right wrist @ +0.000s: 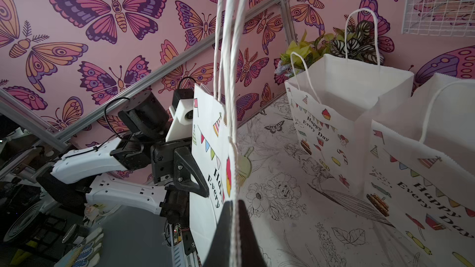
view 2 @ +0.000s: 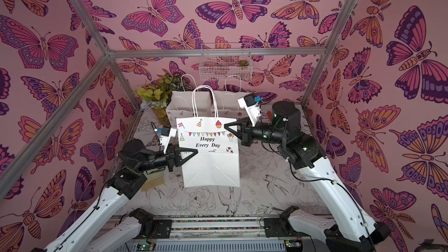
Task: Put away the paper bag
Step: Press the paper bag.
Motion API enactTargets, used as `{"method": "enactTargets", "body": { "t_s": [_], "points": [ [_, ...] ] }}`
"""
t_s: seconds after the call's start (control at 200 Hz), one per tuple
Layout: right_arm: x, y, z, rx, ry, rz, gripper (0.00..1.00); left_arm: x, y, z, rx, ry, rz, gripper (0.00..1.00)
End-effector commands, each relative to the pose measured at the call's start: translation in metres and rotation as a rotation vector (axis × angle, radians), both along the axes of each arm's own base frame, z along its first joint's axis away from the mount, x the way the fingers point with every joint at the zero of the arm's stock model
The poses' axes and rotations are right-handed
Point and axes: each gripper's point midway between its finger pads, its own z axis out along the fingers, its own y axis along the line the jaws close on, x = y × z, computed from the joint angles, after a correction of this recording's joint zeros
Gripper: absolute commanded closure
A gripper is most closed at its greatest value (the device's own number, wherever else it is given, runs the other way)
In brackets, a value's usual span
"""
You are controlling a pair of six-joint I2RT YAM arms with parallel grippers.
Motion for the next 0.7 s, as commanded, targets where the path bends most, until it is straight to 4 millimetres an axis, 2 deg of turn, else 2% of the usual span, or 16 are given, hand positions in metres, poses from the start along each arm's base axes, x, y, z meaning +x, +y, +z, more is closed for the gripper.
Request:
{"method": "enactTargets", "body": {
  "t_s": [0.0, 0.04, 0.075, 0.255, 0.471, 0.511, 0.576, 0.696],
  "points": [
    [-0.009, 0.003, 0.020, 0.064, -0.036, 0.066, 0.47, -0.003, 0.001, 0.001, 0.003, -0.015, -0.009, 1.00],
    [-0.013, 0.005, 0.017, 0.072, -0.022, 0.093, 0.36, -0.002, 0.001, 0.002, 0.002, -0.018, -0.002, 1.00],
    [-0.017, 0.007, 0.012, 0.079, -0.003, 0.117, 0.33, -0.002, 0.002, 0.004, -0.001, -0.022, 0.002, 1.00],
    [-0.035, 0.007, -0.021, 0.117, 0.087, 0.185, 0.31, -0.004, 0.003, 0.011, -0.023, -0.028, 0.007, 1.00],
    [-0.045, 0.003, -0.044, 0.138, 0.149, 0.181, 0.26, -0.005, 0.005, 0.019, -0.049, -0.041, 0.016, 1.00],
    [-0.047, 0.003, -0.048, 0.138, 0.158, 0.184, 0.29, -0.004, 0.005, 0.019, -0.052, -0.040, 0.019, 1.00],
    [-0.048, 0.004, -0.052, 0.139, 0.167, 0.185, 0.44, -0.002, 0.005, 0.020, -0.056, -0.038, 0.024, 1.00],
    [-0.051, 0.008, -0.057, 0.141, 0.171, 0.183, 0.64, 0.000, 0.004, 0.019, -0.061, -0.031, 0.030, 1.00]
  ]
}}
